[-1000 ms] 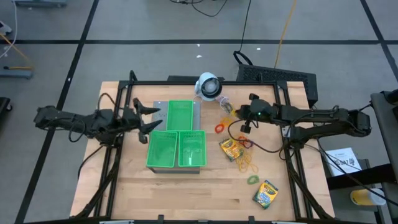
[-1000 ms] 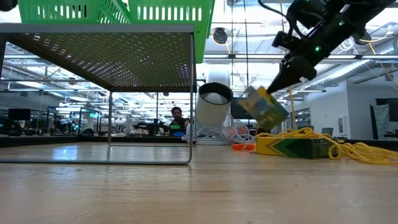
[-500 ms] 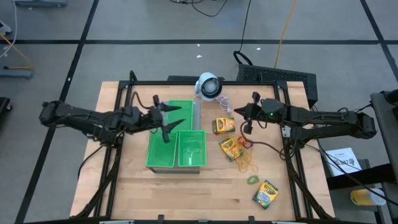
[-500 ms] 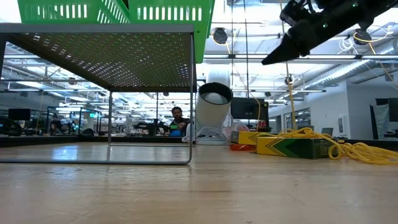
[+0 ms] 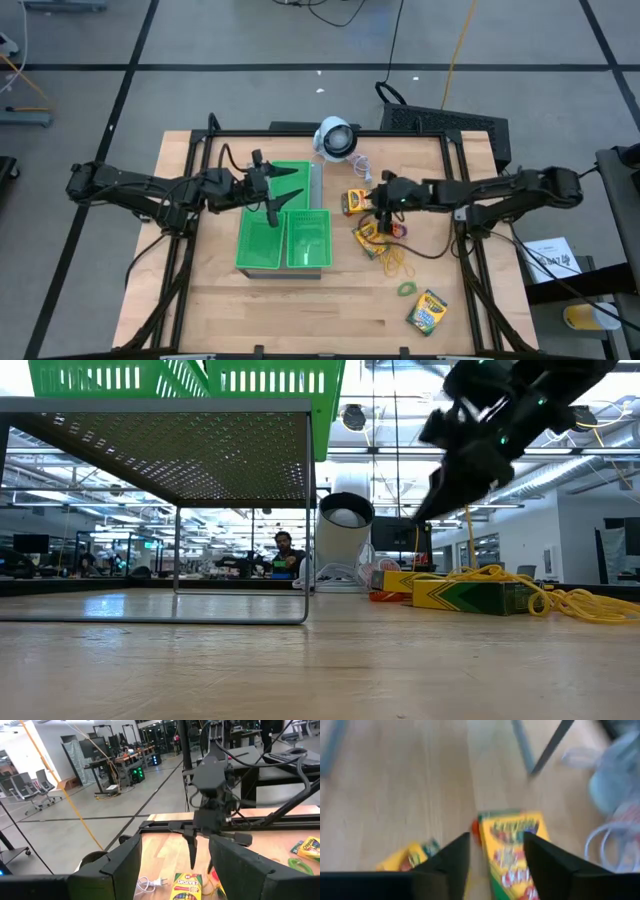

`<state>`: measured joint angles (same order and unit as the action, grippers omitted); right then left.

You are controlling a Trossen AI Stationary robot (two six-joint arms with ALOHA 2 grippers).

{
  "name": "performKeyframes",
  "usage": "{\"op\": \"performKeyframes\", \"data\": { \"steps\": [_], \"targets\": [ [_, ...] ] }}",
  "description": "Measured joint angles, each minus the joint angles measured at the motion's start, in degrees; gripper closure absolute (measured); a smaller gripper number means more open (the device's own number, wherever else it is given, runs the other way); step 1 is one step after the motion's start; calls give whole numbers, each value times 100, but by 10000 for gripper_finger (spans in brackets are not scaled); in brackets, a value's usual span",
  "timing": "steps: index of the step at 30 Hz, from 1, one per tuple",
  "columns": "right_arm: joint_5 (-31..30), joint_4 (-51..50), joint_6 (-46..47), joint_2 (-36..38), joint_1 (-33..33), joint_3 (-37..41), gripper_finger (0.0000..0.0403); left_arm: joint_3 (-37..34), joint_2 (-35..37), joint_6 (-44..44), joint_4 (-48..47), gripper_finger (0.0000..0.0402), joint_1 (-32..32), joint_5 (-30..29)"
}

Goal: Pick & Place Office Desk Supplies
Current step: Put the crayon box into the top green basket on the shelf

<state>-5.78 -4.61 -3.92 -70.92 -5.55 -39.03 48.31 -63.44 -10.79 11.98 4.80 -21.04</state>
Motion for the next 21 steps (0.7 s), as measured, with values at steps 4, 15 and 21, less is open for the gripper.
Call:
{"op": "performKeyframes", "data": {
  "steps": [4,15,21],
  "targets": [
    [76,-1040,58,-540,-268,-560,157,0,0,44,-27,160,4,4],
    [160,-2324,-699,-1740,-916,-1705,62,0,0,211,-239,160,4,17],
    [423,-2343,-968,-1902,-959,-1879,51,0,0,234,-371,160,4,17]
  ]
}}
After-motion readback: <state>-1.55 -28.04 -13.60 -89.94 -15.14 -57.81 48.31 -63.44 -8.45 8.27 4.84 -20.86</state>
